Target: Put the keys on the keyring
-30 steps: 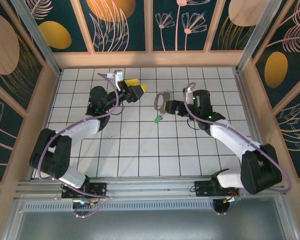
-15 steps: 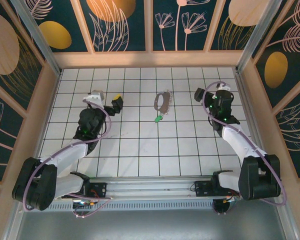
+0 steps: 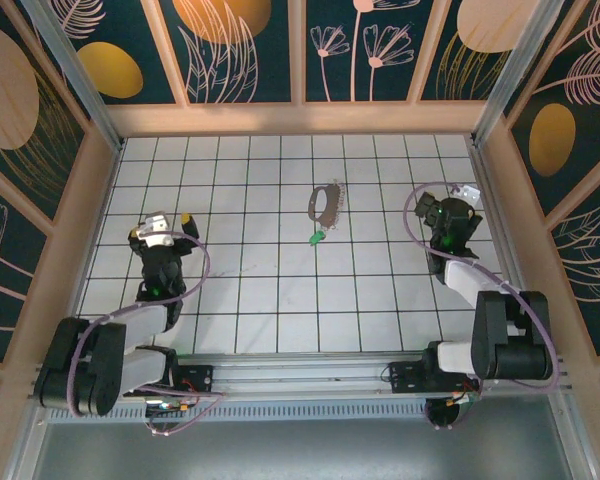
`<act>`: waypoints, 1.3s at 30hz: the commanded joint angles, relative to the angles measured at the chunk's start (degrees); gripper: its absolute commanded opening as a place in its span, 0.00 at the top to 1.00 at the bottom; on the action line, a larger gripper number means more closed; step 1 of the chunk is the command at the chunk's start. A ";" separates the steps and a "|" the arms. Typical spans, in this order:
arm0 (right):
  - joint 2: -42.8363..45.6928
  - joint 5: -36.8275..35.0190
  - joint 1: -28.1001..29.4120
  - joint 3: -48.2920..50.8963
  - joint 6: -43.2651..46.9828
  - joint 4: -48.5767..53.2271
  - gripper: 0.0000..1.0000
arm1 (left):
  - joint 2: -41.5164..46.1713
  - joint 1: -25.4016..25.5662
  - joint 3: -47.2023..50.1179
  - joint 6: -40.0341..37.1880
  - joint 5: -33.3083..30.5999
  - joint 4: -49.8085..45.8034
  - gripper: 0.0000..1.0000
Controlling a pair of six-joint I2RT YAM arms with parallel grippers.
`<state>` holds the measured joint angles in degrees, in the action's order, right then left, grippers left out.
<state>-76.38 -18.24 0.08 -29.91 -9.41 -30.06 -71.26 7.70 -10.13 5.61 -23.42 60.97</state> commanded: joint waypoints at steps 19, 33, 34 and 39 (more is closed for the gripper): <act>-11.94 19.00 -2.26 16.29 8.27 -41.14 0.01 | -16.14 -6.94 -3.81 -1.40 15.78 11.75 0.01; -11.80 18.06 -1.76 16.44 8.49 -41.17 0.01 | -15.79 -7.09 -3.32 -1.47 15.86 12.16 0.01; -11.80 18.06 -1.79 16.40 8.51 -41.22 0.01 | -15.83 -7.12 -3.27 -1.41 15.86 12.24 0.01; -11.85 18.23 -1.81 16.16 8.53 -40.84 0.01 | -15.84 -7.11 -3.32 -1.39 15.86 12.22 0.01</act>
<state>-88.53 -0.95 -1.78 -13.02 -1.78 -68.40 -86.96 1.02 -13.21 4.51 -7.92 72.62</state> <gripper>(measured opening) 0.988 0.987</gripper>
